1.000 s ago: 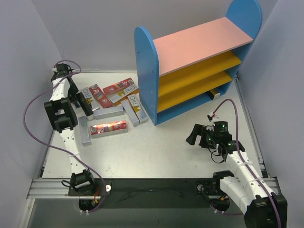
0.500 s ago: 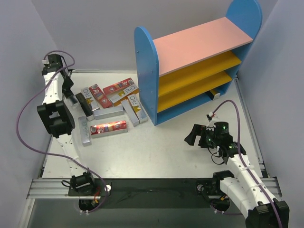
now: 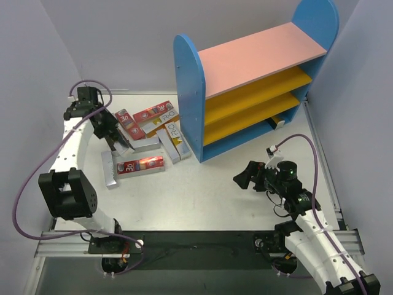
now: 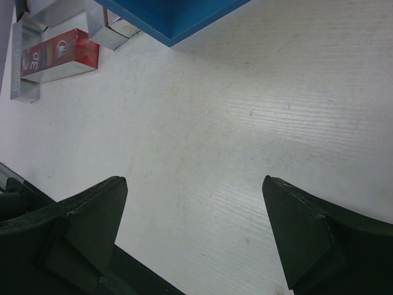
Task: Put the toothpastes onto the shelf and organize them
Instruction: Pick up the toothpaste from the center of the board.
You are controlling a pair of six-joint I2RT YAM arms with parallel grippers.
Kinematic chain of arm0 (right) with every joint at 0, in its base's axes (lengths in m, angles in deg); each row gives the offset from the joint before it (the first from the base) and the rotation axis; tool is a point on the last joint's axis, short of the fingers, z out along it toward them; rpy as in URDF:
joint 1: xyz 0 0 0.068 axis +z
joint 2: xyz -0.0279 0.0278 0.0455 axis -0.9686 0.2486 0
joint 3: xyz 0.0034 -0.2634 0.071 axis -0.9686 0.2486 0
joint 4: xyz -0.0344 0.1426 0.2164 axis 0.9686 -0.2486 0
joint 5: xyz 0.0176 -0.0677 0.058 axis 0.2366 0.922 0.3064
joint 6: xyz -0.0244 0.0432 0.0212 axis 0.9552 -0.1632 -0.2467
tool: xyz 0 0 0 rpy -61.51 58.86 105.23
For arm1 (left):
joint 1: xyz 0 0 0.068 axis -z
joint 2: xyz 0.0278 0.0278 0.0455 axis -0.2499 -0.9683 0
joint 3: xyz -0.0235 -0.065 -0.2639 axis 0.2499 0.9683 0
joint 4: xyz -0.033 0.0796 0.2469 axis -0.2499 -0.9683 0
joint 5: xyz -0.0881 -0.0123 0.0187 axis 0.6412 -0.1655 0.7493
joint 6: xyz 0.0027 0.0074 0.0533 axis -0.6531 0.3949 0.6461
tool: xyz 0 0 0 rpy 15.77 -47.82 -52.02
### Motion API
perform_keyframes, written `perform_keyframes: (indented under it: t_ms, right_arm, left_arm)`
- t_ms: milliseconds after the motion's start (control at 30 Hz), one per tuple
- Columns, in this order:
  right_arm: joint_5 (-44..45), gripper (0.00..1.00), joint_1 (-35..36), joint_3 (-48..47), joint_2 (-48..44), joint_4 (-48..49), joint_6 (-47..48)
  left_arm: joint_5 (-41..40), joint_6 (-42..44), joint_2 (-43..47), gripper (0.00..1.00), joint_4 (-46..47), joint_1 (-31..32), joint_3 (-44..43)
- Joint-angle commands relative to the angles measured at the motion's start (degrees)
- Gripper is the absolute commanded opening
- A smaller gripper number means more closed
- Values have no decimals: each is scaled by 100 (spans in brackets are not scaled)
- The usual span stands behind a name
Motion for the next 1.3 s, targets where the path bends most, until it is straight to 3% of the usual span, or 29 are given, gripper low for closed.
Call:
perform_keyframes:
  t_ms: [0, 300, 600, 833, 1267]
  right_arm:
    - [-11, 99, 410, 24, -46, 591, -469]
    - [868, 99, 2141, -248, 630, 1978, -1260]
    - [1466, 99, 3687, -722, 1887, 3340, -1445]
    - [1589, 99, 4225, -1276, 2827, 3720, -1357]
    - [1423, 97, 4331, -1909, 3821, 3790, -1401]
  left_arm:
    - [323, -864, 983, 32, 735, 556, 1012]
    - [455, -2006, 2118, 29, 1385, 1664, 2822]
    - [402, -2649, 2364, 29, 1816, 2570, 3378]
    - [385, -2781, 2408, 28, 1940, 2974, 3431]
    - [358, -2842, 2654, 28, 2037, 3282, 3527]
